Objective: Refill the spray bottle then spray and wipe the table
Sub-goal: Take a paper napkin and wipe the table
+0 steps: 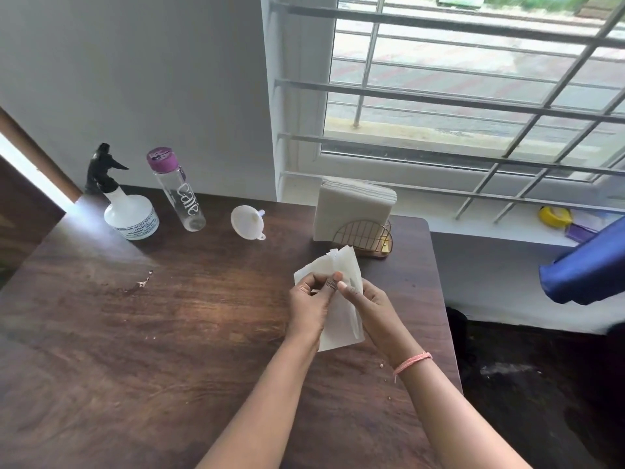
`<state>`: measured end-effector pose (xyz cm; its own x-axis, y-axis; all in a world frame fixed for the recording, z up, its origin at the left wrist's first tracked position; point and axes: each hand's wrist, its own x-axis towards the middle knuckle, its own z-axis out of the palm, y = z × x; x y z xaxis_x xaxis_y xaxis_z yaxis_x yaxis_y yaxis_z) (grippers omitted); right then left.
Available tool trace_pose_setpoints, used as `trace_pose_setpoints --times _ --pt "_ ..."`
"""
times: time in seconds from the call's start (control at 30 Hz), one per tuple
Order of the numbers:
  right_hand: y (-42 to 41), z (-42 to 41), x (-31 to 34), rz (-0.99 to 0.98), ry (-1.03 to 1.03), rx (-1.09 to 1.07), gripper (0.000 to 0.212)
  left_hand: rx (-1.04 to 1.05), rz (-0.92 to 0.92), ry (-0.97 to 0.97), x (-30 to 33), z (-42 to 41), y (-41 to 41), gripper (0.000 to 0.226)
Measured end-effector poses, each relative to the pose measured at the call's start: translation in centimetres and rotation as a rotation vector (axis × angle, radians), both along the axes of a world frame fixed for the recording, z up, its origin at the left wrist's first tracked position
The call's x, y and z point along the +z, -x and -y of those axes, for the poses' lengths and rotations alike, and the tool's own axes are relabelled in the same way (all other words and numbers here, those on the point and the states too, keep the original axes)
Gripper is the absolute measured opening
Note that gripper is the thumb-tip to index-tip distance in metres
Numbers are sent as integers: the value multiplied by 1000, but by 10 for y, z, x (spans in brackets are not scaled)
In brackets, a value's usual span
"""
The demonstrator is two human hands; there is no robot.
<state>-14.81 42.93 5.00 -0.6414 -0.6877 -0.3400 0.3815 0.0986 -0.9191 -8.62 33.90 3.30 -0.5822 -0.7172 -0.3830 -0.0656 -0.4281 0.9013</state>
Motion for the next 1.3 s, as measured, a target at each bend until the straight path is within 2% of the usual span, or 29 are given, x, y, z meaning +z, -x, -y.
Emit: trace_pose_setpoints --times 0.2,0.27,0.33,0.47,0.53,0.63,0.7,0.73,0.8,0.83,0.9,1.0,1.07,1.2,1.3 --pt "22 -11 -1 -22 -197 -145 21 -11 39 -9 1 29 -12 19" --pt "35 -23 -8 -22 -281 -233 20 -58 127 23 -5 56 -25 18" --pt "44 -35 -22 -66 -397 -291 20 -166 302 192 -13 82 -43 20" --pt "38 -49 -55 -277 -683 -343 25 -321 681 584 -26 112 -71 25" --pt "30 -54 -67 -417 -835 -340 18 -339 797 661 -30 112 -78 26" --pt "18 -60 -80 -728 -1040 -344 9 -338 915 713 -37 102 -83 22" --pt "13 -54 -88 -884 -1111 -380 38 -263 903 738 -39 92 -84 18" --pt "8 -47 -88 -947 -1089 -388 50 -192 888 801 -41 85 -84 26" --pt "-6 -28 -89 -1085 -1000 -321 61 -75 800 1007 -42 70 -80 41" --pt "-14 -19 -93 -1142 -950 -247 60 -85 720 1102 -44 62 -75 42" --pt "-31 -5 -106 -1109 -934 -103 65 -276 569 1178 -50 41 -68 38" --pt "-45 2 -132 -942 -1052 1 98 -654 518 1149 -75 18 -66 46" --pt "-49 4 -137 -971 -1088 -12 99 -743 565 1164 -88 14 -72 49" --pt "-48 11 -136 -1035 -998 14 75 -722 515 1040 -87 25 -92 65" --pt "-55 25 -139 -1031 -919 -9 65 -618 462 1020 -90 41 -103 51"
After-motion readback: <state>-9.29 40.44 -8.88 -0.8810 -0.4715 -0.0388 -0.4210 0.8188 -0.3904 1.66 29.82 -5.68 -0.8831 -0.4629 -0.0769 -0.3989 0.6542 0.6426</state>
